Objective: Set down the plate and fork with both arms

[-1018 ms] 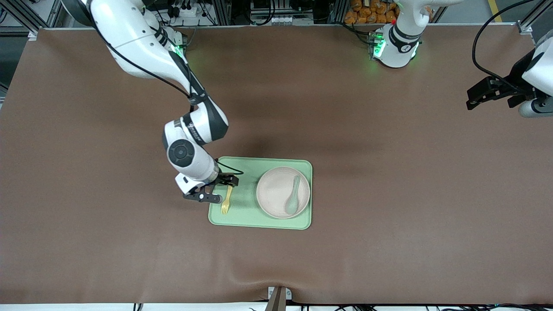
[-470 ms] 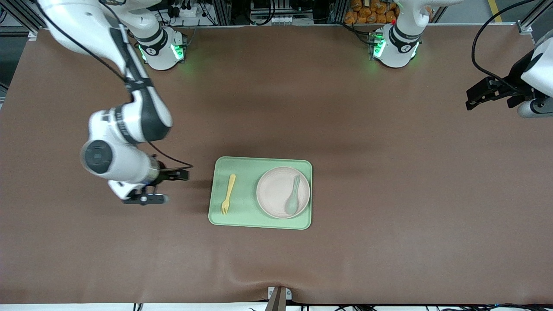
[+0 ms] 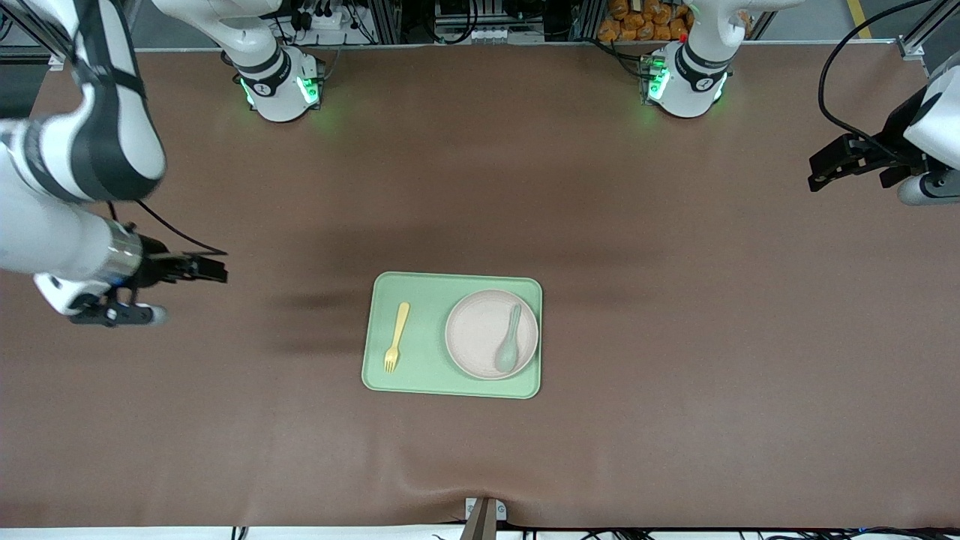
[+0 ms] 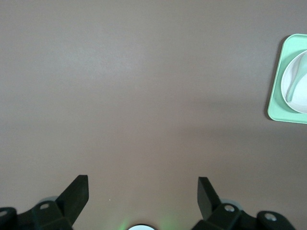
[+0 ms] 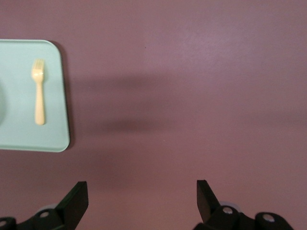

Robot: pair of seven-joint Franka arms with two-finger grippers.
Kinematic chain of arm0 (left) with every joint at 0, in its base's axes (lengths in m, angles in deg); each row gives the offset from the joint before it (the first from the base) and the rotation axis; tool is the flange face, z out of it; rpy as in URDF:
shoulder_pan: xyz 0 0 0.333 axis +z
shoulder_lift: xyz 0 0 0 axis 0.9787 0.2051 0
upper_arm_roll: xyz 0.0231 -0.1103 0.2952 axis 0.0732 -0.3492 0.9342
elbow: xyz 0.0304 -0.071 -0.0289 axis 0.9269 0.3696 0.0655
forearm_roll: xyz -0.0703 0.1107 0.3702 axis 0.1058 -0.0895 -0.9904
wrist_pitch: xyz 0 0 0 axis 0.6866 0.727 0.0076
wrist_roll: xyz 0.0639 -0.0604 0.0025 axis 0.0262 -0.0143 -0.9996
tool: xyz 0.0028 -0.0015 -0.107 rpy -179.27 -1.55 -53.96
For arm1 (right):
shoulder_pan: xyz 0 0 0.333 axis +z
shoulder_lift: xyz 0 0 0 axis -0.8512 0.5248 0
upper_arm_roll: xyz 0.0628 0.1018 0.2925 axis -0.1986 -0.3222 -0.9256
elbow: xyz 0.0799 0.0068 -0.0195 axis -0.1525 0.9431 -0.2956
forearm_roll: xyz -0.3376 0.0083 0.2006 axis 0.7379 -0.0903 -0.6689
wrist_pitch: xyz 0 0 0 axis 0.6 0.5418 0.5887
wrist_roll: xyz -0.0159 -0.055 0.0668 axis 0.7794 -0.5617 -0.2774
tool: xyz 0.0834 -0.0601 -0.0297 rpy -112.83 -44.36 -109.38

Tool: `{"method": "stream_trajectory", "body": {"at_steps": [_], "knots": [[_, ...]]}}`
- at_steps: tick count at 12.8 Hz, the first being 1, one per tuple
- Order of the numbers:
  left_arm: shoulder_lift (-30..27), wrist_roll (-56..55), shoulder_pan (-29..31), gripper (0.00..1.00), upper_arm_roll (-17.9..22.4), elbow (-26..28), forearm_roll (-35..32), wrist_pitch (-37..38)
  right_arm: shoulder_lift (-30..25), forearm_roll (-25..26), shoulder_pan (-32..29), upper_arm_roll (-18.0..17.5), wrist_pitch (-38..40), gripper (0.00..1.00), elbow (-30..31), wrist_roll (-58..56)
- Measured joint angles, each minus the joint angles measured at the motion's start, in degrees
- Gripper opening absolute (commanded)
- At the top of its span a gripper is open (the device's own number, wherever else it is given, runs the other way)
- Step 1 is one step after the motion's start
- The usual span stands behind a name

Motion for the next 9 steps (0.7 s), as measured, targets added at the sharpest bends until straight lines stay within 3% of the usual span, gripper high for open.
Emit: {"method": "stream_trajectory", "body": {"at_steps": [4,9], "knots": [[0.01,0.00,-0.01,1.00,-0.02,0.00,0.00,0.00,-8.37,0.06,-0.03,3.31,5.77,1.00,-2.22,-3.40],[0.01,0.00,-0.01,1.00,-0.02,0.00,0.00,0.00,-8.94,3.85,0.40,3.14,13.27,1.00,-8.24,-3.48]]}}
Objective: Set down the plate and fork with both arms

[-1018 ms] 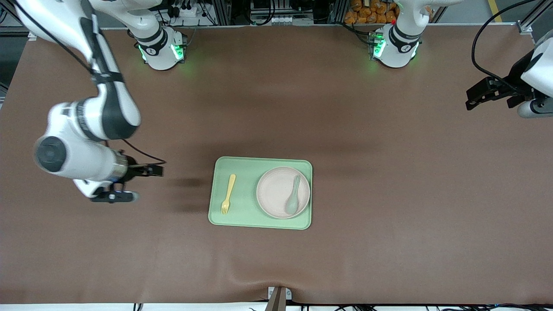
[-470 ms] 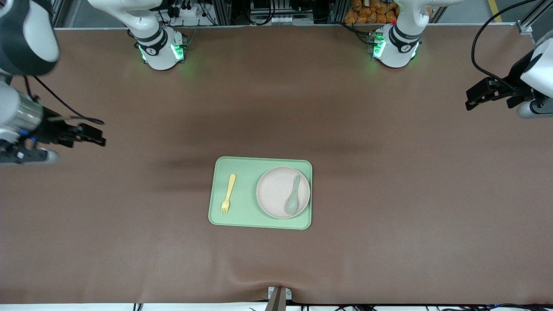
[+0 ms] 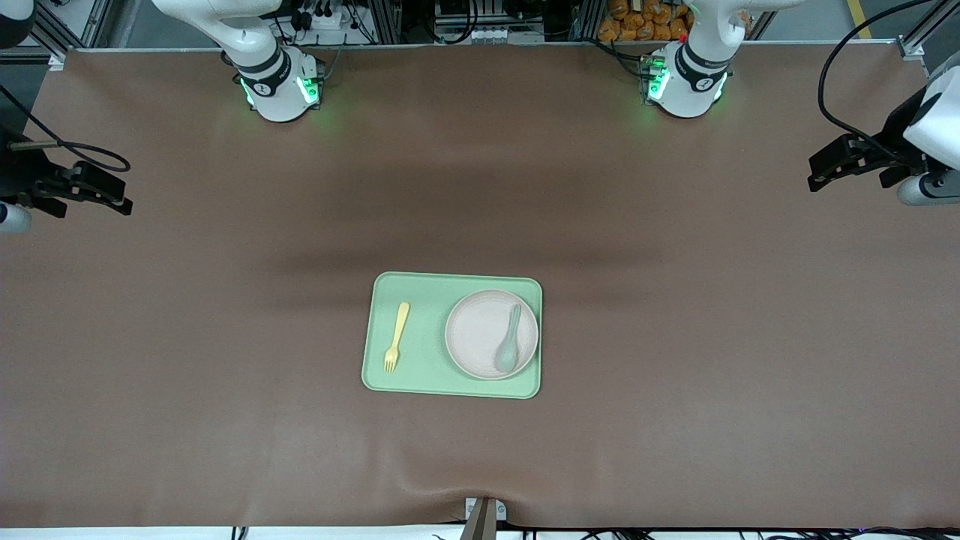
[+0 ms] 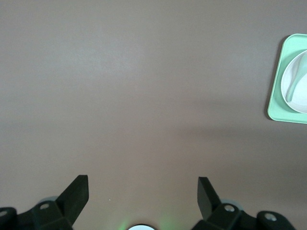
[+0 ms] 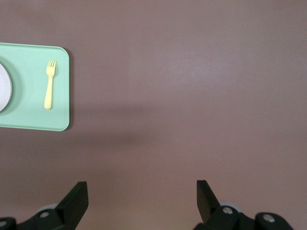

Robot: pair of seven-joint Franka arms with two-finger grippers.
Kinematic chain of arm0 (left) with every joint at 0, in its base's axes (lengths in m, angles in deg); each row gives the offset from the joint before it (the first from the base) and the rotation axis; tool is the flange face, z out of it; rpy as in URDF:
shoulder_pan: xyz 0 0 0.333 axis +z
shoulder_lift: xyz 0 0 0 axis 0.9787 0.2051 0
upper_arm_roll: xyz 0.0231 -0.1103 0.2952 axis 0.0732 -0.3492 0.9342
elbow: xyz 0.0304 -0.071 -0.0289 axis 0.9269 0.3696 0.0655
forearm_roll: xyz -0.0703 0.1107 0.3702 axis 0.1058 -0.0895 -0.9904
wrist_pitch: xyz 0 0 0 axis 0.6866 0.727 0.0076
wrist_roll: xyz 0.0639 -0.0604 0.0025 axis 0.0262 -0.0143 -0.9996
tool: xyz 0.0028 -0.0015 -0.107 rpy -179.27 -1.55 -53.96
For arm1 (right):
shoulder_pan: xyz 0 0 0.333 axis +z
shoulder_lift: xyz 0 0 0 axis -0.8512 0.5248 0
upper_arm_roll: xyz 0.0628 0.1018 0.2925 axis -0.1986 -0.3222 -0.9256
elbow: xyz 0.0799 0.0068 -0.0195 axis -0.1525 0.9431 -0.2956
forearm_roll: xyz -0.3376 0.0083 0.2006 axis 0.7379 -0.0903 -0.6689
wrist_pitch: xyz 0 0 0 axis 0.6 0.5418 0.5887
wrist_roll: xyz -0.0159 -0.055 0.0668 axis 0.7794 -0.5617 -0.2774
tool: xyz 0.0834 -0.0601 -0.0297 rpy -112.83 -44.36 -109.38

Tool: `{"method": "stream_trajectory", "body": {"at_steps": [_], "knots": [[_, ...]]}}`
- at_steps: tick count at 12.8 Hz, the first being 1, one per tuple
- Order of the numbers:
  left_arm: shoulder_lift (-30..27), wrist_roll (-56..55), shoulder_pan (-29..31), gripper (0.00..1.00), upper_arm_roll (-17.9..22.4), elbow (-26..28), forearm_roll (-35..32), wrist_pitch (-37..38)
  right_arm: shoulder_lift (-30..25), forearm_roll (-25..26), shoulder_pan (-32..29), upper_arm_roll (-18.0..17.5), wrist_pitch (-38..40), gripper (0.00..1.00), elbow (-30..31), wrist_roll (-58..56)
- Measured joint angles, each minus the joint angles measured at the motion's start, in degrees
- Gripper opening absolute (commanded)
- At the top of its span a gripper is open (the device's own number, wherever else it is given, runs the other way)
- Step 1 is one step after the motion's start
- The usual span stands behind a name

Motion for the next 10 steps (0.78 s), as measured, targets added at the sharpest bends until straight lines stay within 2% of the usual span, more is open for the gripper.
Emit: {"method": "stream_trajectory", "body": {"at_steps": [10], "knots": [[0.00,0.00,0.00,1.00,-0.03,0.00,0.00,0.00,0.26,1.40,-0.04,0.19,0.65,1.00,-1.48,0.08]]}}
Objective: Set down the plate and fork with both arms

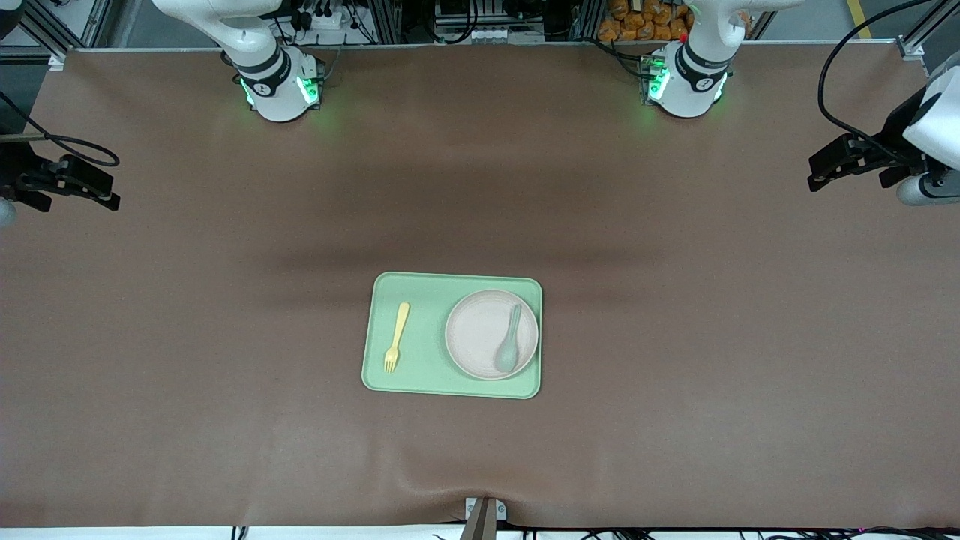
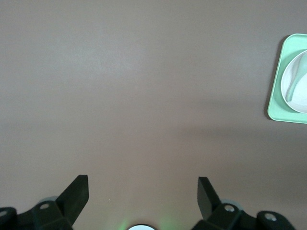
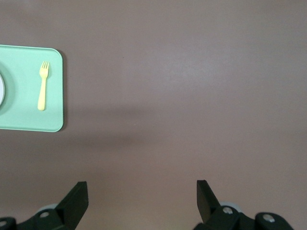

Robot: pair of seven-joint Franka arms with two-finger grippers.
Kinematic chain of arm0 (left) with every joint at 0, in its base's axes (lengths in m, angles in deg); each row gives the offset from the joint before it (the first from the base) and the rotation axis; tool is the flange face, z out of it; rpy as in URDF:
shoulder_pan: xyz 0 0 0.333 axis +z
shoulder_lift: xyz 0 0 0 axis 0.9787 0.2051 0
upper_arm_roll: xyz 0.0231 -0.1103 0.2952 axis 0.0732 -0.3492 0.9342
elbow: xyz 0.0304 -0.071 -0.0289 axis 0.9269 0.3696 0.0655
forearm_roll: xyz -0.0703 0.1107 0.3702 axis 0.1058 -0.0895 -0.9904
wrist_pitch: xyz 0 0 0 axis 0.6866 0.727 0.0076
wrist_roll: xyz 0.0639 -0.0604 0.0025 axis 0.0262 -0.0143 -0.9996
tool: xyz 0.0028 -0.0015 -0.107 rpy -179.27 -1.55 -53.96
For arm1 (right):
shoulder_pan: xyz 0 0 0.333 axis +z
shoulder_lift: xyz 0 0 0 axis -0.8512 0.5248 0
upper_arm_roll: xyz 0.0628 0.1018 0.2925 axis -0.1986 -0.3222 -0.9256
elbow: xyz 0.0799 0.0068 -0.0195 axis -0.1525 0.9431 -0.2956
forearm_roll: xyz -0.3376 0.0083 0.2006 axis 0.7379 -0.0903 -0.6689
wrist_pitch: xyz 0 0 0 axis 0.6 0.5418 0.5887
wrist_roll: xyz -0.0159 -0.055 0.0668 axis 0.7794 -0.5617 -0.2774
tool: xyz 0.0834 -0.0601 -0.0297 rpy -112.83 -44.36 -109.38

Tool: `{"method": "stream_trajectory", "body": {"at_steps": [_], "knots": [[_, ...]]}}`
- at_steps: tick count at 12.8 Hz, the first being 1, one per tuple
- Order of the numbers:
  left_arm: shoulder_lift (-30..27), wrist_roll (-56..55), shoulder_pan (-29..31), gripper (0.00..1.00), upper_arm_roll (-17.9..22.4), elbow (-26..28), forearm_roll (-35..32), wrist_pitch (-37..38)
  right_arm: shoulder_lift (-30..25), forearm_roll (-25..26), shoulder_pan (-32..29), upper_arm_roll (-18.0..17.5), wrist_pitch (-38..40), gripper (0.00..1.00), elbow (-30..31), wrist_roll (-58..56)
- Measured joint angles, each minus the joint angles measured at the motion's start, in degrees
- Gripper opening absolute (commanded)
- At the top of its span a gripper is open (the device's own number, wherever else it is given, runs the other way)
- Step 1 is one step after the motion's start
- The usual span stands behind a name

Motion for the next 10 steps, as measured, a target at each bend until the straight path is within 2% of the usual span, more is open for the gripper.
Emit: {"method": "stream_trajectory", "body": {"at_steps": [10], "knots": [[0.00,0.00,0.00,1.00,-0.02,0.00,0.00,0.00,0.80,-0.01,-0.33,0.10,0.04,1.00,-0.03,0.03]]}}
